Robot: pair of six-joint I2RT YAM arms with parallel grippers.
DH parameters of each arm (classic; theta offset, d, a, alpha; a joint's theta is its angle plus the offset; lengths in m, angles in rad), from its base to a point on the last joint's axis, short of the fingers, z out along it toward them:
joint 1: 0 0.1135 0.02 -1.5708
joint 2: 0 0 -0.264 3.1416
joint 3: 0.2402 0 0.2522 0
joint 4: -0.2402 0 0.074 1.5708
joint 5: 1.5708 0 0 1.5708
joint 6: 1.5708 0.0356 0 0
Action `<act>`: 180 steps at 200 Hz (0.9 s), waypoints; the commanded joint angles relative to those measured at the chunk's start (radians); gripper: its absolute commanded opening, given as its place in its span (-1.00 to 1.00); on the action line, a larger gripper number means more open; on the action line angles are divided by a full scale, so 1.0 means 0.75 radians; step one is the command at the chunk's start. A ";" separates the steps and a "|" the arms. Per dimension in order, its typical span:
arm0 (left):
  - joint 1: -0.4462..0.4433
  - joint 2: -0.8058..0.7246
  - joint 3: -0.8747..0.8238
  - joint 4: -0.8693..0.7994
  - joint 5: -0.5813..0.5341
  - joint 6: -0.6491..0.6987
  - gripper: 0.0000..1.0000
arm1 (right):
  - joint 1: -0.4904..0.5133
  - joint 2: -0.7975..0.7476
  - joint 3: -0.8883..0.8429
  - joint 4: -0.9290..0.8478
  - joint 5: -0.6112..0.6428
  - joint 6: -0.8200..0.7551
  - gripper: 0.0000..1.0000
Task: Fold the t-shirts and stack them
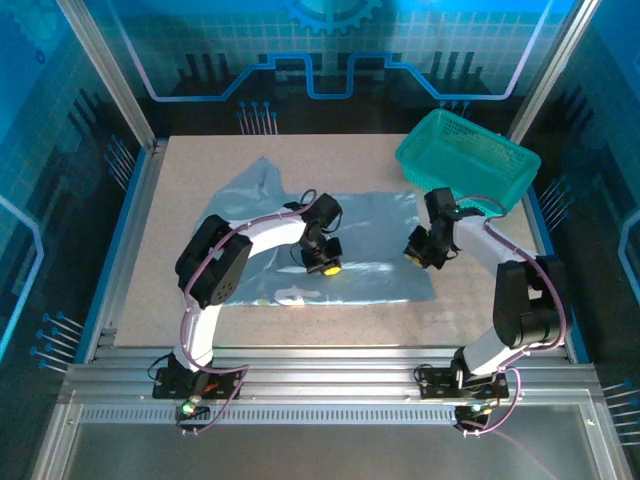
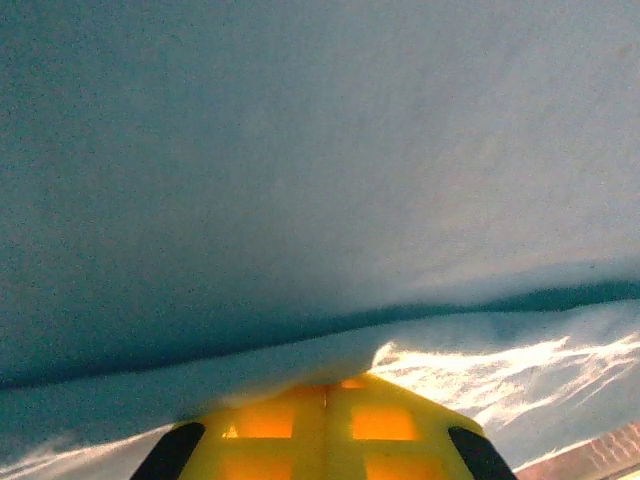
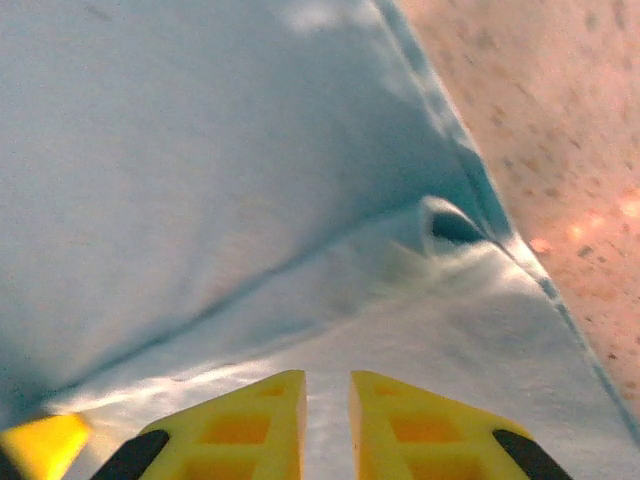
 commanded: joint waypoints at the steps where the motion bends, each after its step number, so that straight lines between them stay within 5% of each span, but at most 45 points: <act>1: 0.041 0.038 0.036 -0.045 -0.048 0.052 -1.00 | -0.030 0.067 -0.002 0.018 0.006 -0.003 -0.63; 63: 0.047 -0.084 -0.007 -0.071 -0.045 0.082 -1.00 | -0.100 0.320 0.221 -0.007 0.020 -0.008 -0.70; 103: 0.107 -0.331 -0.141 -0.139 -0.157 0.050 -0.96 | -0.113 0.383 0.289 -0.068 0.030 0.019 -0.65; 142: 0.340 -0.661 -0.460 -0.283 -0.221 -0.062 -0.83 | -0.121 0.360 0.286 -0.149 0.120 0.011 -0.18; 180: 0.661 -0.889 -0.750 -0.340 -0.209 -0.103 -0.82 | -0.053 0.119 0.231 -0.145 0.227 -0.106 0.05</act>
